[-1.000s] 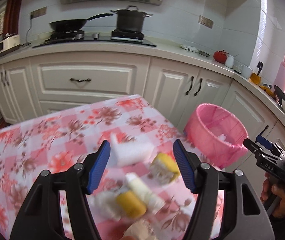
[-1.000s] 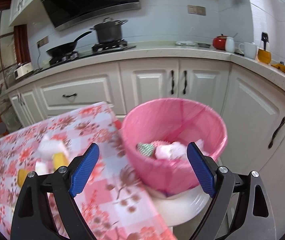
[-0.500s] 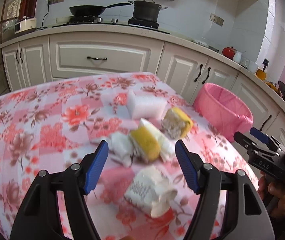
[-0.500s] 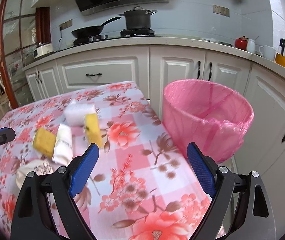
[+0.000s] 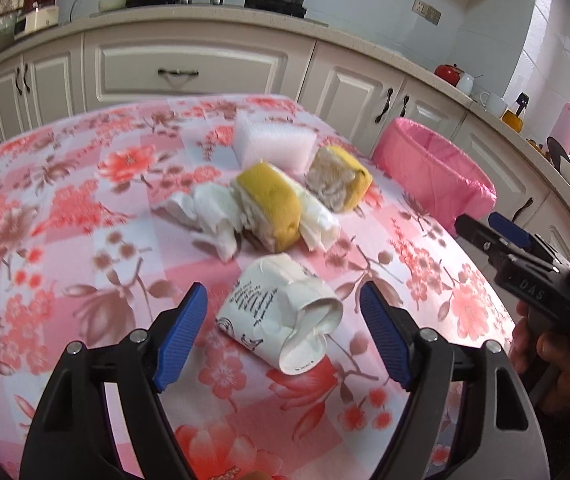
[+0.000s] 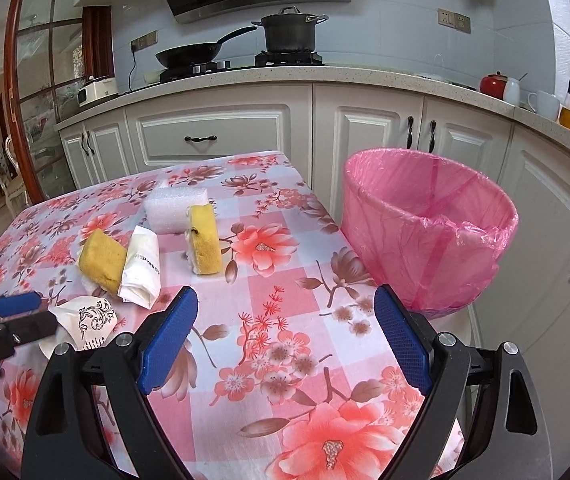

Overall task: Collect trash
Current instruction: 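Grasp the crumpled white paper cup with the left tool while the right tool grasps a yellow sponge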

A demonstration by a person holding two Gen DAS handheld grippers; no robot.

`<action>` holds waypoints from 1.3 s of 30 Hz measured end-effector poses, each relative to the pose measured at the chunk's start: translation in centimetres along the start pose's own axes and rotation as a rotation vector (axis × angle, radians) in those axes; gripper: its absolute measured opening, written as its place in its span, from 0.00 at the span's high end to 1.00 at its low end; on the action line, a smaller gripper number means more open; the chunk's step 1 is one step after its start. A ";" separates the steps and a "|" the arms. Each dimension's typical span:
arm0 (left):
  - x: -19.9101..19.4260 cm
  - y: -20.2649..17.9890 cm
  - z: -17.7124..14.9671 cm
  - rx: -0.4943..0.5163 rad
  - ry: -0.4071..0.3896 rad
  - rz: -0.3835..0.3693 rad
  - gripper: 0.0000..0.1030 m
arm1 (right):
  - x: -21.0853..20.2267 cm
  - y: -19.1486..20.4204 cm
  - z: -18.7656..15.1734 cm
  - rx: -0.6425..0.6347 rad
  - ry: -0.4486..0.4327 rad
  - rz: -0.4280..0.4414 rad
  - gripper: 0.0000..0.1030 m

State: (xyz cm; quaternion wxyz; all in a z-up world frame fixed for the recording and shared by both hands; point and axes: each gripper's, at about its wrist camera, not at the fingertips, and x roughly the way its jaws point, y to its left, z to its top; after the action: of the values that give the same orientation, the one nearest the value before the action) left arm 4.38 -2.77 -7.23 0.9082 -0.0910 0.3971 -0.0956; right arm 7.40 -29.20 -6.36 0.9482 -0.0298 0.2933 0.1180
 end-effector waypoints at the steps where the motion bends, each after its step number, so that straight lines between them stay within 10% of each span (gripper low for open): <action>1: 0.4 0.1 0.0 0.000 0.010 -0.001 0.26 | 0.1 0.1 0.1 -0.002 0.001 0.002 0.18; 39: -1.3 5.7 3.5 -0.066 -0.055 0.117 0.30 | 11.4 5.9 5.6 -0.085 0.159 0.084 0.31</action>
State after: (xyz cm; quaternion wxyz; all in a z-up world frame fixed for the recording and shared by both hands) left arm 6.66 3.36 -5.39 0.9193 -0.1001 0.3796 -0.0267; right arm 18.17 -20.42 -8.13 0.9140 -0.0670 0.3636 0.1671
